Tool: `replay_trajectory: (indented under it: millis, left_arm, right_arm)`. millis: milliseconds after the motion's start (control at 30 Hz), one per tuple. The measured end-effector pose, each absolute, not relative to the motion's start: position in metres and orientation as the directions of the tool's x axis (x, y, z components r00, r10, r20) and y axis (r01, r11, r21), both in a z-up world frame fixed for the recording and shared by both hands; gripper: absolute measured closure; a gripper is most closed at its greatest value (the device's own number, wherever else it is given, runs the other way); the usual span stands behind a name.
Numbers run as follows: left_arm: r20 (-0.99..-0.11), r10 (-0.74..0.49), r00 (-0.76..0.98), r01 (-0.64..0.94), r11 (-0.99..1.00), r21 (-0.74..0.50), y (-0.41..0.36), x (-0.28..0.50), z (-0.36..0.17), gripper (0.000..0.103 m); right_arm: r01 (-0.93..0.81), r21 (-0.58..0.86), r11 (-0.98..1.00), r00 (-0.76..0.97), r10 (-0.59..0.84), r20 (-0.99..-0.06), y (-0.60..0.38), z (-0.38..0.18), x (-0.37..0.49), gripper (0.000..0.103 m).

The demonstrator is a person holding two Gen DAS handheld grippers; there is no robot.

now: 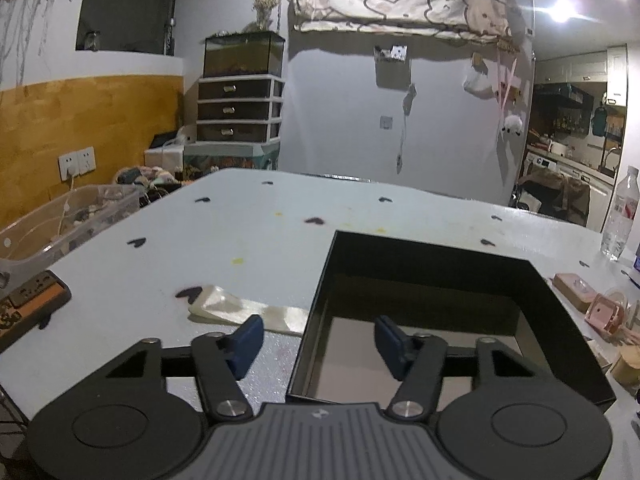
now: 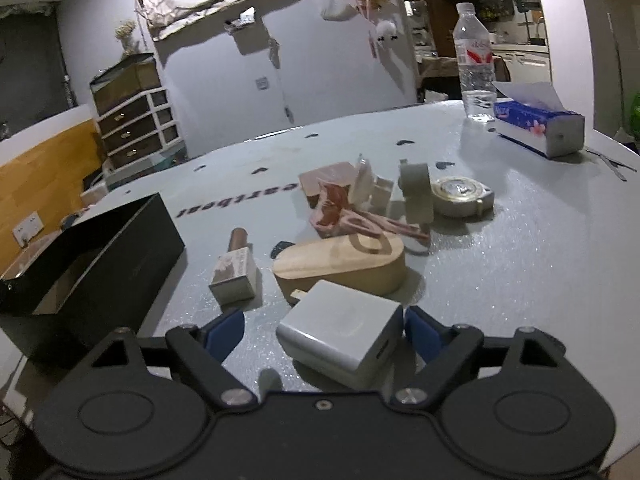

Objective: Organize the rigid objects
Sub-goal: 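Grasp the white square charger block with the right gripper while left gripper clamps the black box wall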

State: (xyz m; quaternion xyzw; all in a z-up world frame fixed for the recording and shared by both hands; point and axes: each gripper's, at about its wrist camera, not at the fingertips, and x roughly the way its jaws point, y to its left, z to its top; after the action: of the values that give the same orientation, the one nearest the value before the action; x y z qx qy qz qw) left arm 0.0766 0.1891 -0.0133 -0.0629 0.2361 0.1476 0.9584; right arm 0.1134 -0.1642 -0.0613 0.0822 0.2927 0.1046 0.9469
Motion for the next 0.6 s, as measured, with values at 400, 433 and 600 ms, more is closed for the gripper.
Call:
replay_trajectory:
  millis: [400,433,600]
  left_arm:
    - [-0.518,0.232,0.823,-0.321,0.943,-0.087,0.194,0.084,-0.028,0.073]
    - [-0.517,0.235,0.823,-0.324,0.942,-0.087,0.195,0.084,-0.028,0.077]
    - [-0.515,0.253,0.819,-0.343,0.936,-0.086,0.199,0.084,-0.027,0.090]
  right_arm:
    - [-0.195,0.171,0.966,0.803,0.257,-0.538,-0.172,-0.061,0.110,0.035]
    - [-0.200,0.173,0.964,0.801,0.263,-0.537,-0.172,-0.061,0.109,0.035]
    - [-0.231,0.201,0.952,0.789,0.304,-0.533,-0.176,-0.060,0.108,0.035]
